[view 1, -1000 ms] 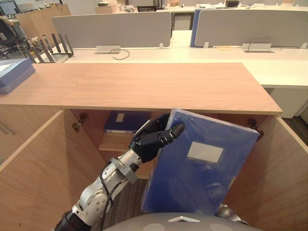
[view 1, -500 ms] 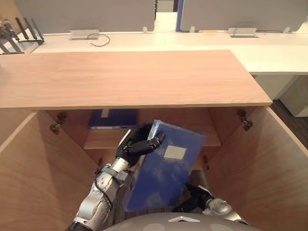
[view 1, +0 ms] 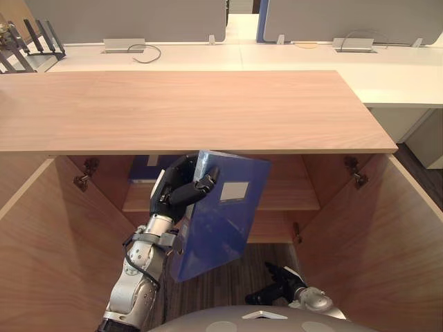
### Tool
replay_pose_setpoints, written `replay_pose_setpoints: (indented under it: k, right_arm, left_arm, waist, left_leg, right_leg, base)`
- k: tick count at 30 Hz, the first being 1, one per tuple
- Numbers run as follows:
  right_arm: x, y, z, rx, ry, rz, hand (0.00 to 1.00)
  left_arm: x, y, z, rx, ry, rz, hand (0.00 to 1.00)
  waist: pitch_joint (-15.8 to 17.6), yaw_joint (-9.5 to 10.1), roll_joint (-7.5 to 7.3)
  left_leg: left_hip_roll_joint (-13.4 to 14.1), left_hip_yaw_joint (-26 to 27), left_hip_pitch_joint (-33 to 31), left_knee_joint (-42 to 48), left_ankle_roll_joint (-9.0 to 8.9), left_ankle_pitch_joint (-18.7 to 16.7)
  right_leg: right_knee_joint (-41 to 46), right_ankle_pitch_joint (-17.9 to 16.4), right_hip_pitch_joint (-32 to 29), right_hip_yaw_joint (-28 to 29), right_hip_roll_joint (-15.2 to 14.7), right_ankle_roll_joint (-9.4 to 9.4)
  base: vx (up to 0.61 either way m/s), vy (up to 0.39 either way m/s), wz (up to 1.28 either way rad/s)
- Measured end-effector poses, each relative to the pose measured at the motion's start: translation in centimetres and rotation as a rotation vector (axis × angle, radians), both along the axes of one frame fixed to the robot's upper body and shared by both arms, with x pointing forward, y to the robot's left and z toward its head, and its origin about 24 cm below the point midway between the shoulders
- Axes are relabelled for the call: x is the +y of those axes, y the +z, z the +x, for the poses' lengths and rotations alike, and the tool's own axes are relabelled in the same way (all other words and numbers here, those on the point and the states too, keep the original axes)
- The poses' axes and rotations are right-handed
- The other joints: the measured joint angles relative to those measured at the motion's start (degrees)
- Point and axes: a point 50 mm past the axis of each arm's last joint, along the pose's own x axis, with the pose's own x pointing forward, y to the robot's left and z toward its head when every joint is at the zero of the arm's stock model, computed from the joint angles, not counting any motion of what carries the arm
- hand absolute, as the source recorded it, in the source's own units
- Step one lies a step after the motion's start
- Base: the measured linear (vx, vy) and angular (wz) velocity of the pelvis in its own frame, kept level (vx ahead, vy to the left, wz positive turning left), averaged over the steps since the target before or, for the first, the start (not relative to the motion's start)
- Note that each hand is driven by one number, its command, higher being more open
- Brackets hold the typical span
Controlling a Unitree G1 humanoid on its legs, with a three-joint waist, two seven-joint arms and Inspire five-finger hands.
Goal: Walk over to the cabinet, pick up the folder, carry it to the office cabinet, place the folder inside the office cabinet, then close the office cabinet door
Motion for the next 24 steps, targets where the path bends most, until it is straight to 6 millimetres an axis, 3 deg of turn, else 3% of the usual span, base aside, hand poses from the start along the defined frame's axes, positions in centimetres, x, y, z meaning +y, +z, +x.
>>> replay_pose_setpoints:
  k: [6,10,18,24]
  right_arm:
    - [-0.2,0.7,-0.4,-0.046,-0.004,0.038,1.0]
    - [-1.5,2.0,0.3,-0.112,-0.02,0.059,1.0]
    - [-4.3,9.0,4.6,-0.413,0.101,0.148,1.0]
    - [-5.1,12.3,6.0,-0.509,0.169,0.221,1.0]
  left_arm:
    - [-0.3,0.3,0.0,-0.018,0.007,0.01,0.0]
    - [0.1,0.4,0.1,-0.026,0.018,0.013,0.0]
    - [0.7,1.3,-0.2,-0.078,-0.016,0.033,0.0]
    - [0.4,3.5,-0.5,-0.198,-0.093,0.044,0.0]
  waist:
    - [-0.38,0.02,-0.57]
    - [-1.34,0.02,-1.18]
    - [-1.96,-0.03,-0.97]
    - [-2.91,-0.15,0.24]
  left_leg:
    - [0.25,-0.15,-0.67,0.88,-0.03,-0.08]
    - [0.11,0.71,-2.04,1.19,0.02,-0.11]
    - [-0.04,2.15,-2.63,1.75,-0.18,-0.37]
    - [0.09,3.07,-2.64,1.75,-0.19,-0.62]
  right_leg:
    - [0.02,0.12,-0.09,-0.07,0.07,-0.18]
    - [0.03,0.43,-1.74,0.77,0.1,-0.28]
    - [0.03,0.93,-3.02,2.23,0.92,-0.4]
    - [0.03,1.01,-3.51,3.1,1.18,-0.49]
  base:
    - [-0.03,-0.003,0.01]
    - [-0.02,0.009,-0.1]
    - [0.0,0.007,-0.1]
    - [0.0,0.006,-0.08]
